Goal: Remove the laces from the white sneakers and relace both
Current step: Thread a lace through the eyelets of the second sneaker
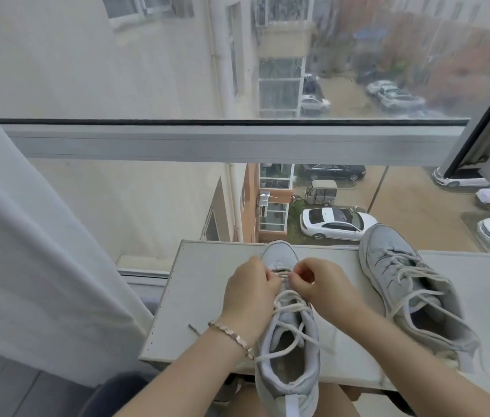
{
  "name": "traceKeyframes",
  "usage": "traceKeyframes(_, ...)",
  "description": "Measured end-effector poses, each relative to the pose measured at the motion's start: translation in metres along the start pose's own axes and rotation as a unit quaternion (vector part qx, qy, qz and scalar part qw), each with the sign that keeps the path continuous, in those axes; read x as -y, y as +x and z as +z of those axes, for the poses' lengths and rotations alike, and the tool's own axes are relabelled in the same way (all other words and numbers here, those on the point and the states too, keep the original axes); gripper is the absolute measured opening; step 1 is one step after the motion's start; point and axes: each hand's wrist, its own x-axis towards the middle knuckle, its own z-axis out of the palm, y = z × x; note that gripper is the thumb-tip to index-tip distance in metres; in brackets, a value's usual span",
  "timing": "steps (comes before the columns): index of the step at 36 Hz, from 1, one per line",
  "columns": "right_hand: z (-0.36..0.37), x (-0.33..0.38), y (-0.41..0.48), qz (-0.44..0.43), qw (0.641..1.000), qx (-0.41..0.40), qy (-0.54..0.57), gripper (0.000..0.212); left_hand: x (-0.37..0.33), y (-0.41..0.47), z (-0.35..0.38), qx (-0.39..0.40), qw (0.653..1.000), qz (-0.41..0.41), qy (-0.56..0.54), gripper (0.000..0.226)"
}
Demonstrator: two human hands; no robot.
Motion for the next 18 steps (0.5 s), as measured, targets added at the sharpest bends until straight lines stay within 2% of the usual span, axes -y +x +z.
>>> traceKeyframes(3, -0.002, -0.002, 0.0, 0.018, 0.999, 0.001, 0.051, 0.026, 0.005, -0.001, 0.002, -0.03, 0.996, -0.007, -0.085, 0.017)
traceKeyframes(8, -0.021, 0.004, 0.0, 0.081, 0.983, 0.024, 0.16, 0.017, 0.013, 0.009, -0.012, 0.068, 0.969, -0.064, -0.228, 0.017)
traceKeyframes(11, -0.033, 0.012, -0.001, 0.073, 0.99, 0.063, 0.106, 0.016, 0.012, 0.009, -0.023, 0.093, 0.98, -0.014, -0.174, 0.015)
traceKeyframes(14, -0.036, 0.025, 0.001, 0.094, 0.985, 0.144, 0.011, 0.02, 0.002, 0.004, -0.033, 0.174, 0.982, 0.009, -0.074, 0.009)
traceKeyframes(18, -0.03, 0.035, 0.003, 0.122, 0.967, 0.22, -0.043, 0.016, -0.001, 0.0, -0.034, 0.246, 0.969, -0.025, -0.009, 0.028)
